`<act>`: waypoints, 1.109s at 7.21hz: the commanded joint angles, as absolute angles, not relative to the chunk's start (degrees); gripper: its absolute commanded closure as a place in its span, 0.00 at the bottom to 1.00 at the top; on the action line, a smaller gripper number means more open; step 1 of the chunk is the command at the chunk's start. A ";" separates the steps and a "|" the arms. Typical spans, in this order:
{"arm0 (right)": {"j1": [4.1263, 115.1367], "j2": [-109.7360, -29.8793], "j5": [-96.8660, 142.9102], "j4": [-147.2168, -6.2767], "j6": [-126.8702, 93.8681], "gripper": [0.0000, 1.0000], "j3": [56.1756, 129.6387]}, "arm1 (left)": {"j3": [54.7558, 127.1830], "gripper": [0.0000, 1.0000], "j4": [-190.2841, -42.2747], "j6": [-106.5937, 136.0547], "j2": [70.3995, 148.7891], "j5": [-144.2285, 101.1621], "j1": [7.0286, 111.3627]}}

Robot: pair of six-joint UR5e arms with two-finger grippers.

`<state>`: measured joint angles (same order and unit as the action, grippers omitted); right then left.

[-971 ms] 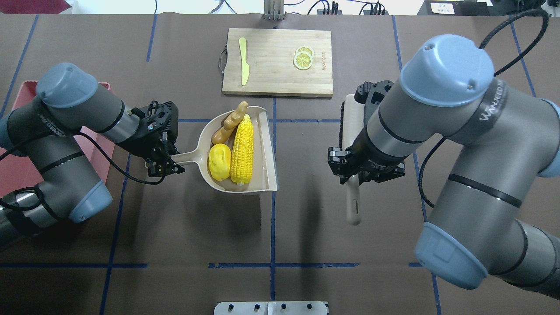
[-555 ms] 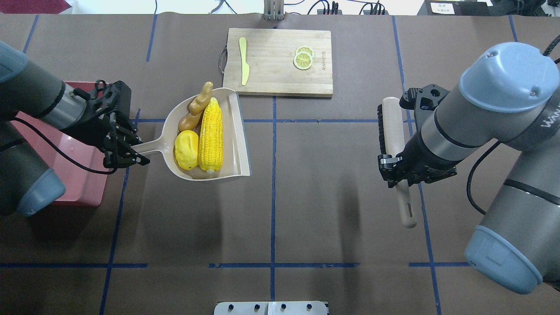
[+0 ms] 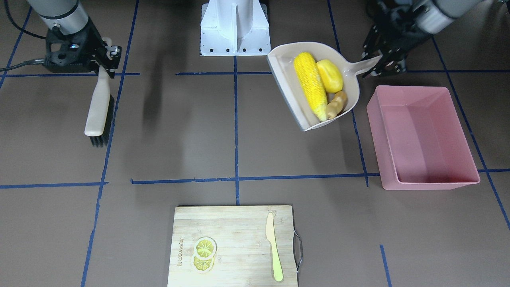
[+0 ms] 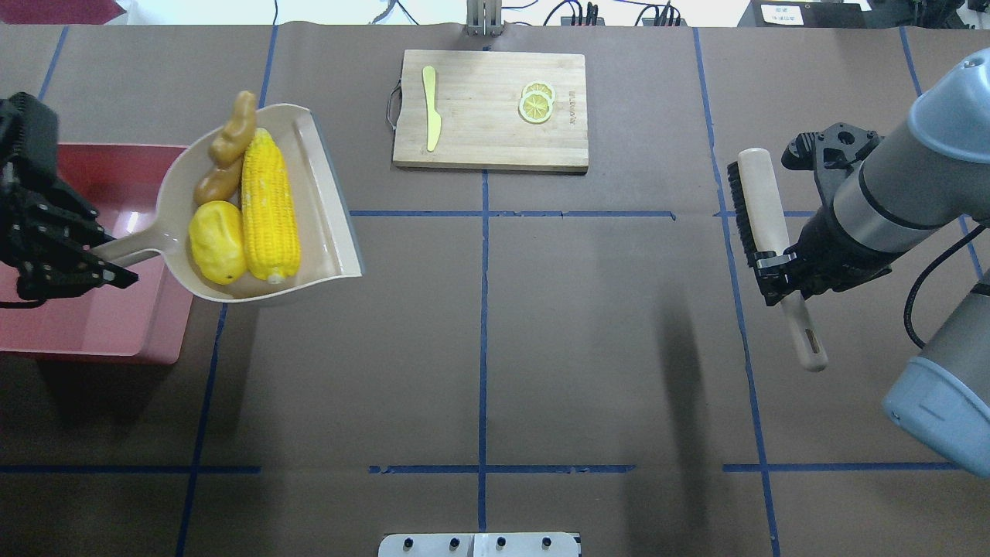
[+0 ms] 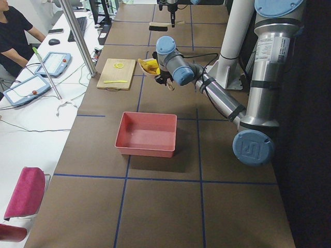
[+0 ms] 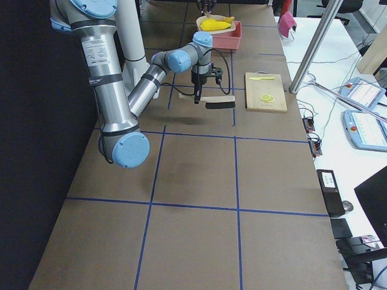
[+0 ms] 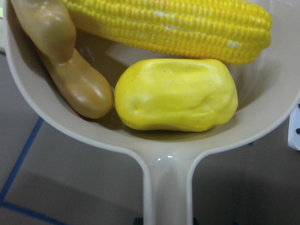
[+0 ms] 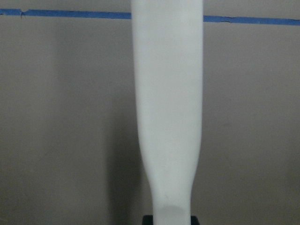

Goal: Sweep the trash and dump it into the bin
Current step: 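Tilt the dustpan over the pink bin with the left gripper to dump items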

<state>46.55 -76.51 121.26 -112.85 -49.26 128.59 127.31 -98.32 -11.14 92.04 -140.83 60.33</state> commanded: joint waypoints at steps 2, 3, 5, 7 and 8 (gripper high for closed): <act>47.46 -76.82 121.38 -112.85 -48.69 1.00 128.76 | 128.58 1.00 -96.16 -10.90 81.86 -143.25 74.30; 47.63 -76.90 121.29 -112.85 -48.60 1.00 128.67 | 128.50 1.00 -94.76 -10.81 79.83 -143.35 78.79; 47.81 -76.82 121.29 -112.85 -48.60 1.00 128.76 | 128.67 1.00 -85.56 -10.98 78.58 -143.96 84.79; 47.81 -76.90 121.29 -112.85 -48.60 1.00 128.85 | 128.50 1.00 -83.06 -11.16 75.86 -143.53 87.80; 47.81 -76.82 121.29 -112.85 -48.60 1.00 128.93 | 128.67 1.00 -82.88 -11.42 74.11 -143.35 87.89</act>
